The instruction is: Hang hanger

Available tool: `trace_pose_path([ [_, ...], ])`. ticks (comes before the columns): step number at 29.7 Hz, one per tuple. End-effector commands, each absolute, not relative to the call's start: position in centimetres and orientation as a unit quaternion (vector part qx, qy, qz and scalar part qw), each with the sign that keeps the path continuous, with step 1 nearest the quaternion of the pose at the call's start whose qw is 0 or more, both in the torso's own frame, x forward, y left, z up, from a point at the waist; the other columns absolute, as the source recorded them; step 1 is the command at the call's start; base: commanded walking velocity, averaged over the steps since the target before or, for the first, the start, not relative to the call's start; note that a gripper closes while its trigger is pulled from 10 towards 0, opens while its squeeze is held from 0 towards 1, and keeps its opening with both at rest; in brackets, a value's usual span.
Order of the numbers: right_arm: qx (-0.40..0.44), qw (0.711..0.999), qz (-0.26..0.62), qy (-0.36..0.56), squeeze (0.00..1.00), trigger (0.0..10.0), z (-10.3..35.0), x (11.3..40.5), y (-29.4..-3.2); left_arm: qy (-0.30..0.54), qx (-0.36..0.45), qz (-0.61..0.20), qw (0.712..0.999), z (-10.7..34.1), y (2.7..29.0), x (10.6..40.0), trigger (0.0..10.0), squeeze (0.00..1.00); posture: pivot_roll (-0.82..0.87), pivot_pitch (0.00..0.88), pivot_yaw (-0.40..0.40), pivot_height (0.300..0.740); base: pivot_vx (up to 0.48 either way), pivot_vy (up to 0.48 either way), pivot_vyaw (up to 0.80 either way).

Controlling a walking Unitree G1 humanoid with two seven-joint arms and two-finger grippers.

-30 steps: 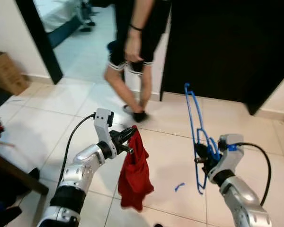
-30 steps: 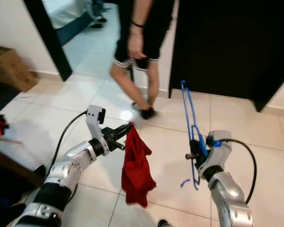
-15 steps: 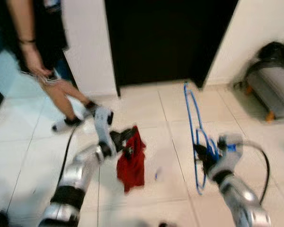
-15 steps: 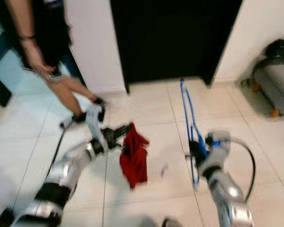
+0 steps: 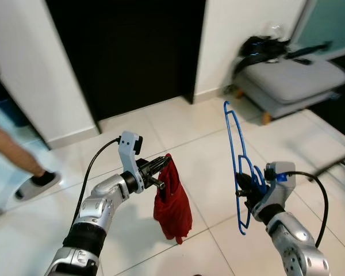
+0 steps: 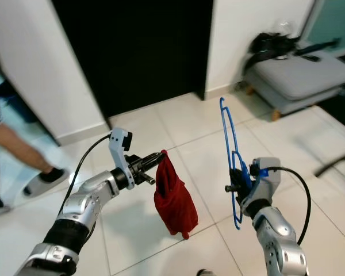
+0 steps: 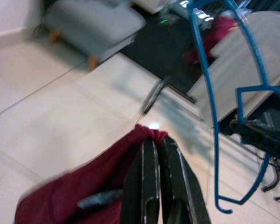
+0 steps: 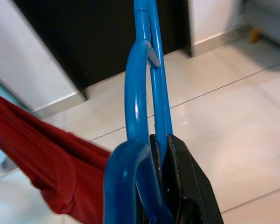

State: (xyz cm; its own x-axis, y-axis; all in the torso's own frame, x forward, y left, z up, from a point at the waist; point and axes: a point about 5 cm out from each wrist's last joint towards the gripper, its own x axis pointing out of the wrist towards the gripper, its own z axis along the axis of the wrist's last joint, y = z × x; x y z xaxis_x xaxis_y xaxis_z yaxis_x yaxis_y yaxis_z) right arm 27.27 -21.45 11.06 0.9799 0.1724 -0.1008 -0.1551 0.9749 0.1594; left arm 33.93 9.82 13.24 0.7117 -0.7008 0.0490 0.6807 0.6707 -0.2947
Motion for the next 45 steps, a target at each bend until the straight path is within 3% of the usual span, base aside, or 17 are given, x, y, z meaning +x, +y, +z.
trace_pose_path([
  [1, 0.089, 0.99, 0.083, 0.066, 0.0, 10.0, 10.5, 27.0, -21.3, 0.035, -0.143, -0.378, 0.914, 12.9, 10.2, 33.8, 10.0, 0.0, -0.04, 0.161, 0.075, 0.74, 0.0, 0.0, -0.8],
  [6, 0.088, 0.99, 0.083, 0.067, 0.0, 10.0, 10.5, 27.0, -21.2, 0.034, -0.138, -0.384, 0.912, 12.9, 10.1, 33.8, 10.0, 0.0, -0.05, 0.157, 0.077, 0.74, 0.0, 0.0, -0.8],
  [12, 0.068, 0.992, 0.084, 0.059, 0.0, 10.0, 11.0, 27.1, -20.9, -0.028, -0.027, -0.403, 0.914, 14.7, 8.3, 34.0, 10.0, 0.0, -0.06, 0.142, 0.097, 0.74, 0.0, 0.0, -0.8],
  [15, 0.081, 0.991, 0.091, 0.053, 0.0, 10.0, 11.4, 26.9, -20.7, -0.05, -0.011, -0.408, 0.912, 15.9, 7.4, 34.3, 10.0, 0.0, -0.06, 0.141, 0.1, 0.74, 0.0, 0.0, -0.8],
  [21, 0.06, 0.988, 0.131, 0.05, 0.0, 10.0, 13.3, 25.5, -20.2, -0.161, 0.04, -0.394, 0.904, 23.3, 5.6, 36.7, 10.0, 0.0, -0.1, 0.14, 0.131, 0.74, 0.0, 0.0, 0.0],
  [28, 0.09, 0.972, 0.212, 0.042, 0.0, 10.0, 14.6, 23.9, -17.8, -0.215, 0.071, -0.371, 0.901, 27.2, 5.4, 37.8, 10.0, 0.0, -0.12, 0.143, 0.149, 0.74, 0.0, 0.0, 0.0],
  [38, 0.139, 0.956, 0.254, 0.042, 0.0, 10.0, 15.5, 22.0, -16.8, -0.219, 0.101, -0.374, 0.896, 26.6, 5.5, 37.9, 10.0, 0.0, -0.12, 0.15, 0.149, 0.74, 0.0, 0.0, 0.0],
  [45, 0.143, 0.959, 0.236, 0.068, 0.0, 10.0, 15.3, 22.2, -17.2, -0.22, 0.112, -0.379, 0.892, 26.2, 5.5, 37.9, 10.0, 0.0, -0.11, 0.148, 0.141, 0.74, 0.0, 0.0, 0.0],
])
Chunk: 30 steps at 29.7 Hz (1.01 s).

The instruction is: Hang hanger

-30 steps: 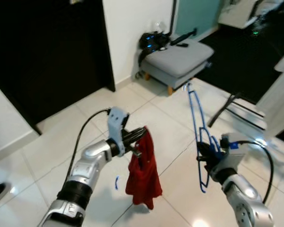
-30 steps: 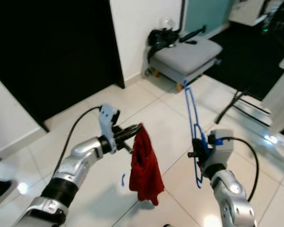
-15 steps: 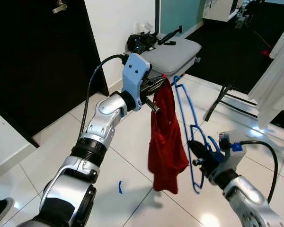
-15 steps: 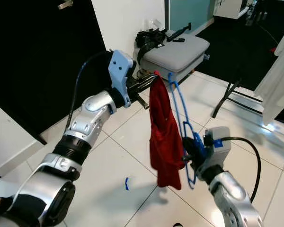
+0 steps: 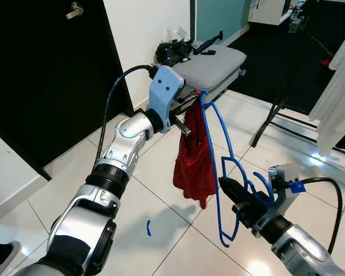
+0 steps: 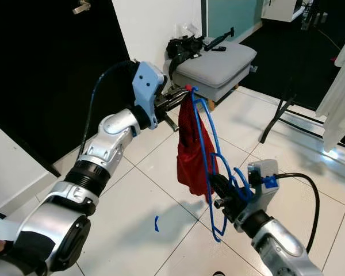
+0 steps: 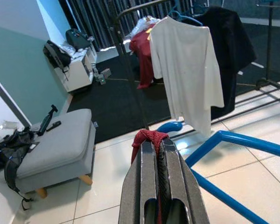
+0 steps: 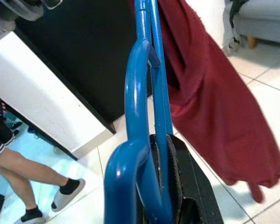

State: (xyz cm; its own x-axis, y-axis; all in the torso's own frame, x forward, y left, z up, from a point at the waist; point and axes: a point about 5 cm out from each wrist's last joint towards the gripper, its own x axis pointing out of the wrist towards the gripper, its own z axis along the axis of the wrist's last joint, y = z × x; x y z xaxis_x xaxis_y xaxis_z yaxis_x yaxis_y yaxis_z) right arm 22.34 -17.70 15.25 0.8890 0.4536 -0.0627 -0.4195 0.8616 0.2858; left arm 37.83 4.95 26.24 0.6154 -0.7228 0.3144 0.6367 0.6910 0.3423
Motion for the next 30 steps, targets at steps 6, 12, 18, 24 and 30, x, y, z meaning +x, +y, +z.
trace_pose_path([
  [6, 0.142, 0.951, 0.225, 0.156, 0.0, 10.0, 13.6, 21.9, -17.1, -0.225, 0.123, -0.38, 0.888, 26.1, 5.4, 37.9, 10.0, 0.0, -0.11, 0.147, 0.137, 0.74, 0.0, 0.0, 0.0],
  [12, 0.152, 0.94, 0.231, 0.2, 0.0, 10.0, 13.1, 21.2, -16.8, -0.226, 0.125, -0.382, 0.887, 26.0, 5.5, 37.9, 10.0, 0.0, -0.11, 0.15, 0.134, 0.74, 0.0, 0.0, 0.0],
  [18, 0.149, 0.925, 0.258, 0.238, 0.0, 10.0, 13.3, 19.4, -16.7, -0.226, 0.134, -0.385, 0.884, 25.6, 5.6, 37.8, 10.0, 0.0, -0.12, 0.155, 0.127, 0.74, 0.0, 0.0, 0.0],
  [24, 0.135, 0.954, 0.227, 0.139, 0.0, 10.0, 16.2, 19.8, -18.9, -0.221, 0.14, -0.385, 0.885, 25.2, 5.7, 37.8, 10.0, 0.0, -0.12, 0.157, 0.131, 0.74, 0.0, 0.0, 0.0],
  [30, 0.232, 0.958, 0.135, -0.101, 0.0, 10.0, 21.4, 20.9, -22.4, -0.22, 0.135, -0.383, 0.887, 25.2, 5.8, 37.9, 10.0, 0.0, -0.12, 0.155, 0.134, 0.74, 0.0, 0.0, 0.0],
])
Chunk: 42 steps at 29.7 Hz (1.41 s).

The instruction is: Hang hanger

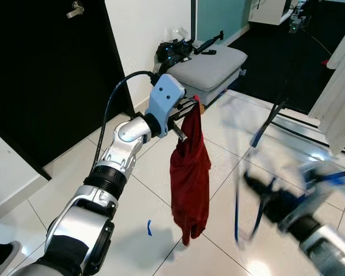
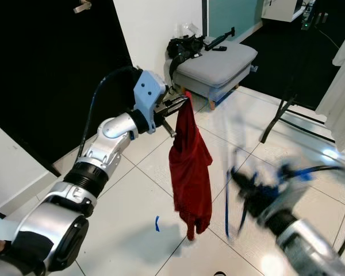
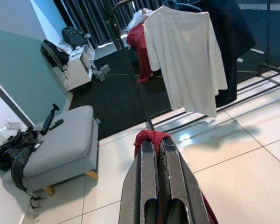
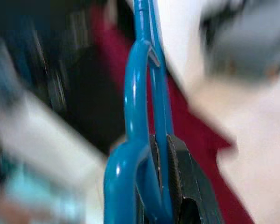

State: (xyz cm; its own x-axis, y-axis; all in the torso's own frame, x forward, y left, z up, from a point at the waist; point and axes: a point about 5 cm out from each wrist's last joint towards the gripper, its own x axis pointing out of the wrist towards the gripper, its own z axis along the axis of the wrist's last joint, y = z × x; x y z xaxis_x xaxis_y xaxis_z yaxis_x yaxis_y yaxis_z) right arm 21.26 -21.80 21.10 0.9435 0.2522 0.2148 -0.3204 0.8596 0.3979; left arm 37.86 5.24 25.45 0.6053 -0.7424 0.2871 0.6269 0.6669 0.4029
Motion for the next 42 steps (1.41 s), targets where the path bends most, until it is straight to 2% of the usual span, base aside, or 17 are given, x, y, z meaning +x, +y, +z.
trace_pose_path([
  [1, 0.232, 0.958, 0.135, -0.101, 0.0, 10.0, 21.4, 20.9, -22.4, -0.22, 0.135, -0.383, 0.887, 25.2, 5.8, 37.9, 10.0, 0.0, -0.12, 0.155, 0.134, 0.74, 0.0, 0.0, 0.0],
  [4, 0.265, 0.946, 0.107, -0.151, 0.0, 10.0, 22.2, 20.8, -23.4, -0.222, 0.119, -0.382, 0.89, 25.6, 5.7, 37.9, 10.0, 0.0, -0.12, 0.156, 0.136, 0.74, 0.0, 0.0, 0.0],
  [7, 0.337, 0.9, 0.111, -0.253, 0.0, 10.0, 24.2, 20.9, -24.0, -0.219, 0.053, -0.389, 0.893, 26.9, 4.9, 37.8, 10.0, 0.0, -0.1, 0.151, 0.141, 0.74, 0.0, 0.0, 0.0],
  [8, 0.337, 0.9, 0.111, -0.253, 0.0, 10.0, 24.2, 20.9, -24.0, -0.219, 0.053, -0.389, 0.893, 26.9, 4.9, 37.8, 10.0, 0.0, -0.1, 0.151, 0.141, 0.74, 0.0, 0.0, 0.0],
  [12, 0.376, 0.863, 0.155, -0.299, 0.0, 10.0, 25.6, 21.4, -23.2, -0.198, -0.015, -0.412, 0.889, 28.7, 3.2, 37.4, 10.0, 0.0, -0.09, 0.143, 0.139, 0.74, 0.0, 0.0, 0.0],
  [16, 0.385, 0.853, 0.172, -0.308, 0.0, 10.0, 26.0, 21.7, -22.8, -0.192, -0.035, -0.416, 0.888, 29.5, 2.6, 37.2, 10.0, 0.0, -0.09, 0.14, 0.139, 0.74, 0.0, 0.0, 0.0],
  [18, 0.401, 0.831, 0.201, -0.328, 0.0, 10.0, 27.0, 22.3, -22.3, -0.162, -0.093, -0.41, 0.893, 31.2, 1.7, 37.3, 10.0, 0.0, -0.09, 0.136, 0.141, 0.74, 0.0, 0.0, 0.0],
  [19, 0.401, 0.831, 0.201, -0.328, 0.0, 10.0, 27.0, 22.3, -22.3, -0.162, -0.093, -0.41, 0.893, 31.2, 1.7, 37.3, 10.0, 0.0, -0.09, 0.136, 0.141, 0.74, 0.0, 0.0, 0.0],
  [20, 0.404, 0.824, 0.209, -0.337, 0.0, 10.0, 27.4, 22.5, -22.2, -0.14, -0.131, -0.408, 0.893, 31.9, 1.5, 37.4, 10.0, 0.0, -0.09, 0.133, 0.142, 0.74, 0.0, 0.0, 0.0],
  [28, 0.393, 0.821, 0.219, -0.351, 0.0, 10.0, 28.3, 23.1, -22.1, -0.126, -0.165, -0.43, 0.879, 34.0, 0.9, 37.0, 10.0, 0.0, -0.08, 0.128, 0.145, 0.74, 0.0, 0.0, 0.0],
  [30, 0.356, 0.839, 0.224, -0.345, 0.0, 10.0, 28.8, 23.7, -21.5, -0.132, -0.161, -0.449, 0.869, 35.5, 0.5, 36.1, 10.0, 0.0, -0.08, 0.127, 0.141, 0.74, 0.0, 0.0, 0.0],
  [39, 0.328, 0.851, 0.228, -0.34, 0.0, 10.0, 29.1, 23.9, -21.4, -0.124, -0.165, -0.451, 0.868, 36.4, 0.6, 35.5, 10.0, 0.0, -0.08, 0.13, 0.135, 0.74, 0.0, 0.0, 0.0],
  [42, 0.313, 0.864, 0.224, -0.324, 0.0, 10.0, 28.7, 24.5, -21.0, -0.121, -0.174, -0.459, 0.863, 36.7, 0.5, 34.9, 10.0, 0.0, -0.08, 0.131, 0.129, 0.74, 0.0, 0.0, 0.0],
])
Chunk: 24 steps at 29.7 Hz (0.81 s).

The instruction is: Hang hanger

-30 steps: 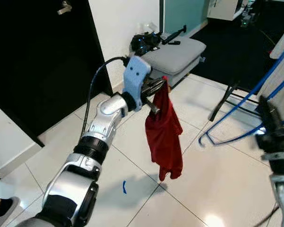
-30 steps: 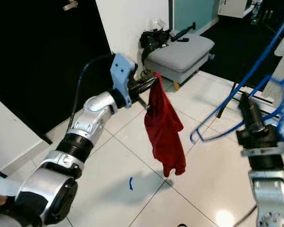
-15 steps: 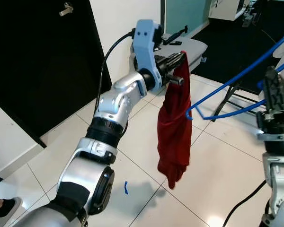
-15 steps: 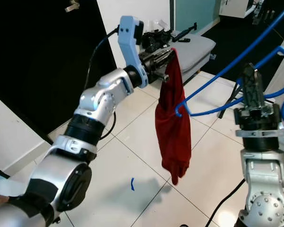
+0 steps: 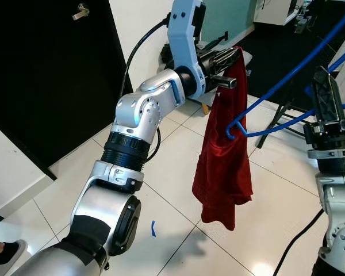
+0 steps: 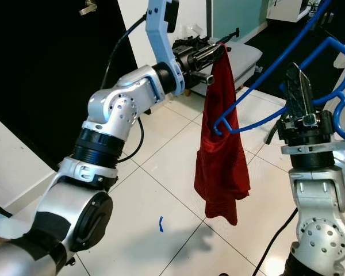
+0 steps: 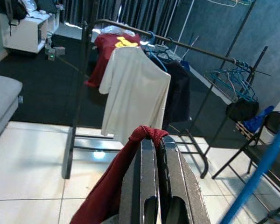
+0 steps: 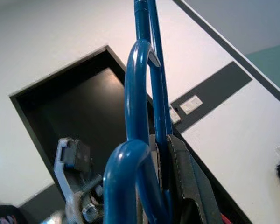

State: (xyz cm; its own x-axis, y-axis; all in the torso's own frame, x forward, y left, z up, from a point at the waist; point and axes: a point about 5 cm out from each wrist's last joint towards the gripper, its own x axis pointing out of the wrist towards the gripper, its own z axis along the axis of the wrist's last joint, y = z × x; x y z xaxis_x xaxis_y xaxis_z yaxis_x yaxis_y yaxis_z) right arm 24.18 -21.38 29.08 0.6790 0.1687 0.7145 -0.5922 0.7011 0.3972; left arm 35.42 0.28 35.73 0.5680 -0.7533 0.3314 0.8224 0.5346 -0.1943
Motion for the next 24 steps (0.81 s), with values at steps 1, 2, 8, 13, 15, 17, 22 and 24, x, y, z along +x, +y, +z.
trace_pose_path([
  [1, 0.309, 0.867, 0.222, -0.321, 0.0, 10.0, 28.6, 24.9, -20.9, -0.119, -0.175, -0.465, 0.86, 36.8, 0.3, 34.6, 10.0, 0.0, -0.08, 0.127, 0.126, 0.74, 0.0, 0.0, 0.0],
  [2, 0.309, 0.867, 0.222, -0.321, 0.0, 10.0, 28.6, 24.9, -20.9, -0.119, -0.175, -0.465, 0.86, 36.8, 0.3, 34.6, 10.0, 0.0, -0.08, 0.127, 0.126, 0.74, 0.0, 0.0, 0.0],
  [8, 0.301, 0.863, 0.226, -0.336, 0.0, 10.0, 29.4, 25.4, -21.1, -0.122, -0.168, -0.475, 0.855, 37.2, 0.6, 34.0, 10.0, 0.0, -0.08, 0.123, 0.121, 0.74, 0.0, 0.0, 0.0],
  [13, 0.295, 0.86, 0.233, -0.346, 0.0, 10.0, 30.1, 25.6, -21.1, -0.124, -0.169, -0.479, 0.853, 37.7, 1.1, 33.5, 10.0, 0.0, -0.08, 0.12, 0.112, 0.74, 0.0, 0.0, 0.0],
  [15, 0.288, 0.861, 0.236, -0.346, 0.0, 10.0, 30.2, 25.7, -21.0, -0.124, -0.169, -0.48, 0.852, 37.8, 1.2, 33.4, 10.0, 0.0, -0.08, 0.119, 0.11, 0.74, 0.0, 0.0, 0.0],
  [17, 0.283, 0.862, 0.237, -0.347, 0.0, 10.0, 30.4, 25.7, -20.9, -0.124, -0.17, -0.481, 0.851, 37.9, 1.2, 33.3, 10.0, 0.0, -0.08, 0.119, 0.11, 0.74, 0.0, 0.0, 0.0],
  [22, 0.259, 0.873, 0.254, -0.326, 0.0, 10.0, 29.9, 26.3, -19.5, -0.124, -0.173, -0.481, 0.85, 38.0, 1.5, 32.9, 10.0, 0.0, -0.08, 0.118, 0.1, 0.74, 0.0, 0.0, 0.0],
  [24, 0.25, 0.877, 0.269, -0.31, 0.0, 10.0, 29.3, 26.8, -18.2, -0.127, -0.174, -0.479, 0.851, 38.2, 2.2, 32.7, 10.0, 0.0, -0.07, 0.116, 0.088, 0.74, 0.0, 0.0, 0.0],
])
